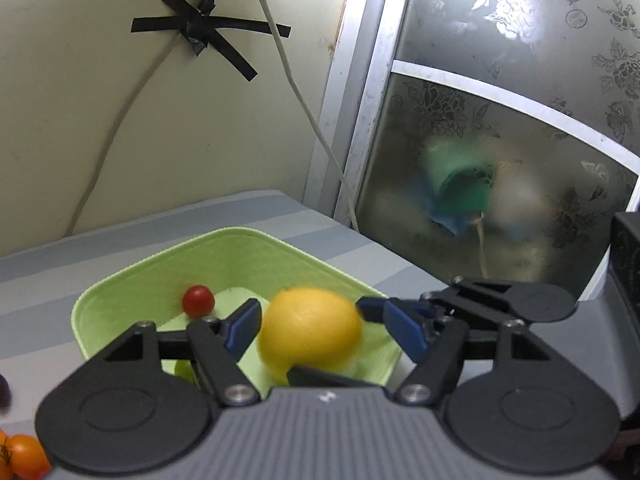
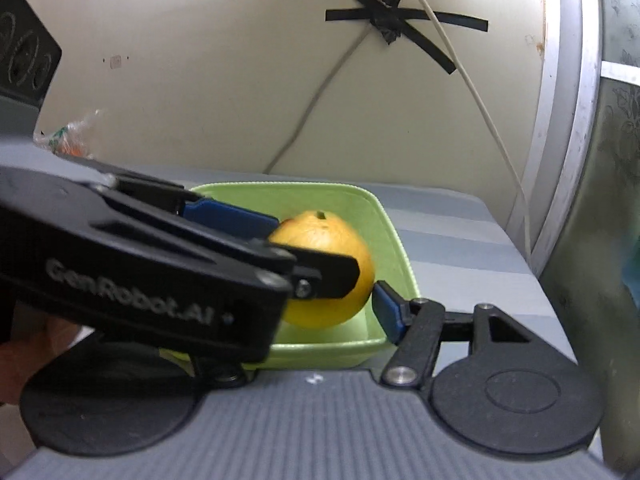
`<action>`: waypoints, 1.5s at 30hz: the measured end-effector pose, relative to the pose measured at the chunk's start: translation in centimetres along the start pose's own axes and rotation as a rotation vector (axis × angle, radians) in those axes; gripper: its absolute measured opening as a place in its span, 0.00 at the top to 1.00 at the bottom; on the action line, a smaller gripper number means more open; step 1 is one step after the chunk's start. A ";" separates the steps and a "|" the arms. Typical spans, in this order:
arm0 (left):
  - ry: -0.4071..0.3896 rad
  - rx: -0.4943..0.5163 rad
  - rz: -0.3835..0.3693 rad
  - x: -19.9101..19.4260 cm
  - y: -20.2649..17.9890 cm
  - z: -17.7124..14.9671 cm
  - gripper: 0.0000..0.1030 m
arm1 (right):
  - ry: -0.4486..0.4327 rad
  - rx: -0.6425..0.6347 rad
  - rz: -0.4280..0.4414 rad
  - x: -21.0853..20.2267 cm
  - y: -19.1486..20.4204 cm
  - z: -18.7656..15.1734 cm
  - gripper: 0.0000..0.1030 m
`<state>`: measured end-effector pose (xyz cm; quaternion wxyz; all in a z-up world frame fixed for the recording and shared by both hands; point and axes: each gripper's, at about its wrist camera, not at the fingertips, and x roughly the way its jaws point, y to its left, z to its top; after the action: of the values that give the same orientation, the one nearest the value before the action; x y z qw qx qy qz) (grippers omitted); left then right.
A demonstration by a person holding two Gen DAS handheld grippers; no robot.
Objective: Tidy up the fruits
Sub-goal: 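Carry the grapefruit into the basin and open the right tool, then move both tools back to the fruit pile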
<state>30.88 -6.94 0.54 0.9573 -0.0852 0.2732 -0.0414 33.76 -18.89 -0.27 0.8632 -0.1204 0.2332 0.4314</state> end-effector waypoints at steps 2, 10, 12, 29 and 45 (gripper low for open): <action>-0.019 0.005 0.005 -1.4 -0.3 -0.1 0.30 | -0.040 0.000 -0.019 -1.2 0.5 -0.3 0.34; -0.195 -0.031 0.033 -13.7 2.1 -3.2 0.27 | -0.224 0.118 0.023 -6.9 2.4 -2.0 0.38; -0.233 -0.077 0.069 -16.9 4.0 -4.5 0.27 | -0.251 0.120 0.071 -7.5 3.7 -2.1 0.43; -0.158 -0.330 0.296 -24.0 16.4 -13.1 0.38 | -0.020 -0.128 0.377 -0.9 20.6 -1.0 0.53; -0.226 -0.408 0.217 -24.3 16.9 -14.6 0.38 | 0.132 0.000 0.468 2.6 21.3 -0.4 0.67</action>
<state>3.13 10.65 -2.28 0.9436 -0.2510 0.1746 0.1271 17.94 -4.54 -2.07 0.7227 -0.0912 0.3106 0.6107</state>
